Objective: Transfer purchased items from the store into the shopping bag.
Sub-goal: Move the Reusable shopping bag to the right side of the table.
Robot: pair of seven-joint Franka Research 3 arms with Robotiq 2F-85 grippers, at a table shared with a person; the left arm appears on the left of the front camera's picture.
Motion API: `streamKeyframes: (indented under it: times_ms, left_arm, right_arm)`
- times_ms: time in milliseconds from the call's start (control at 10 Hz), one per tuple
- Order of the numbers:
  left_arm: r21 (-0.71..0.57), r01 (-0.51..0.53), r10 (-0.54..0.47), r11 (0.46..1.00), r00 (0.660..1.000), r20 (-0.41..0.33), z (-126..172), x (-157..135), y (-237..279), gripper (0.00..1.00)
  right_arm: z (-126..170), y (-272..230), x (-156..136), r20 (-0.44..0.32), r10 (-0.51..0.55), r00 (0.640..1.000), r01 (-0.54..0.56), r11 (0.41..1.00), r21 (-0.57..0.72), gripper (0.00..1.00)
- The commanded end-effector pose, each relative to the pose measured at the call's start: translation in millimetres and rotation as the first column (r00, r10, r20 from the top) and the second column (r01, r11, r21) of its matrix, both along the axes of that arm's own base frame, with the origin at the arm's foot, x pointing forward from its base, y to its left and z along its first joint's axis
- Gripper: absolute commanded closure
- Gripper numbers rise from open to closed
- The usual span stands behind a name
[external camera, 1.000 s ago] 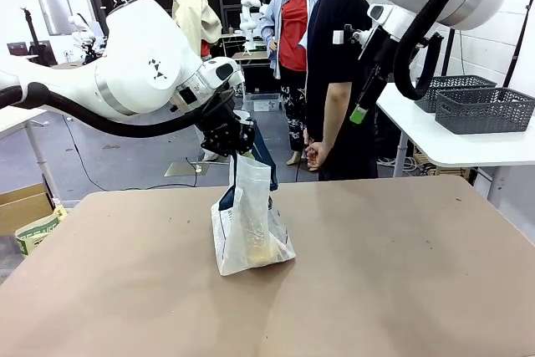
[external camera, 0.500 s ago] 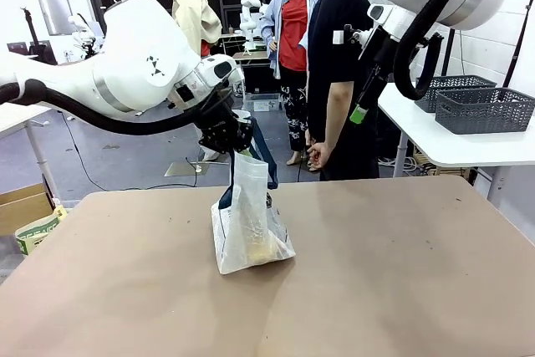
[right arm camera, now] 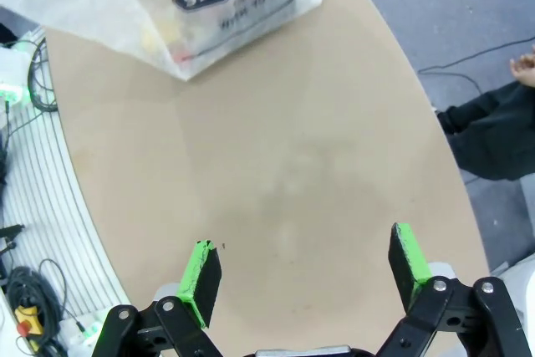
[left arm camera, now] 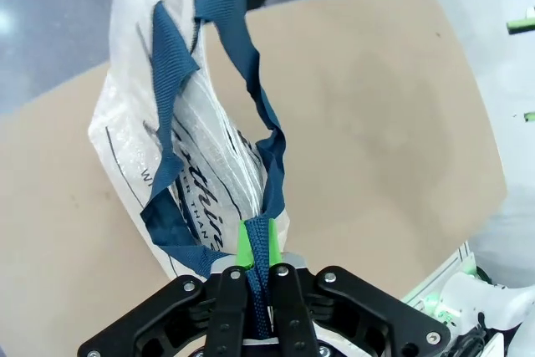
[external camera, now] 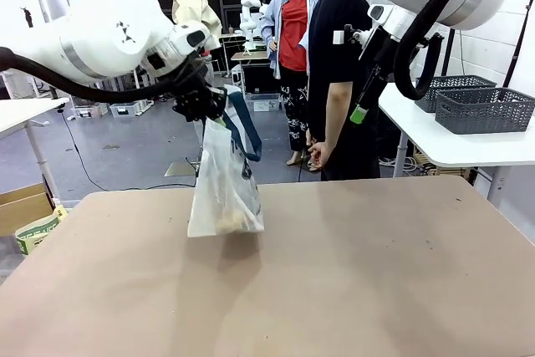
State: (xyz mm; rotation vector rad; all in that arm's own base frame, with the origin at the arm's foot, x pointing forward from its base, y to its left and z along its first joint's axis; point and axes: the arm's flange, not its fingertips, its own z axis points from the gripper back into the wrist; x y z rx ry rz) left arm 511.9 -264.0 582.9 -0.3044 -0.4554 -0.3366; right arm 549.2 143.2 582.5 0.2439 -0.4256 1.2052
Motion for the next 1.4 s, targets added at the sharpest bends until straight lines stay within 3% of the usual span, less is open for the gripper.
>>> streamKeyframes:
  times_ms: [0,500,1100,1300]
  left_arm:
    - [0.028,-0.043,0.040,0.999,0.994,0.100,24,7,23,1.00]
    - [0.012,-0.070,0.066,0.998,0.977,0.203,45,2,107,1.00]
    - [-0.014,0.019,-0.015,1.000,0.979,0.205,26,-29,195,1.00]
    - [0.057,0.043,-0.054,0.997,0.974,0.221,25,-38,224,1.00]
  right_arm:
    - [1,-2,0,-0.008,0.006,1.000,-0.006,1.000,-0.012,0.00]
    - [1,-2,0,-0.008,0.006,1.000,-0.006,1.000,-0.012,0.00]
    - [1,-2,0,-0.008,0.006,1.000,-0.006,1.000,-0.012,0.00]
    - [1,-2,0,-0.008,0.006,1.000,-0.006,1.000,-0.012,0.00]
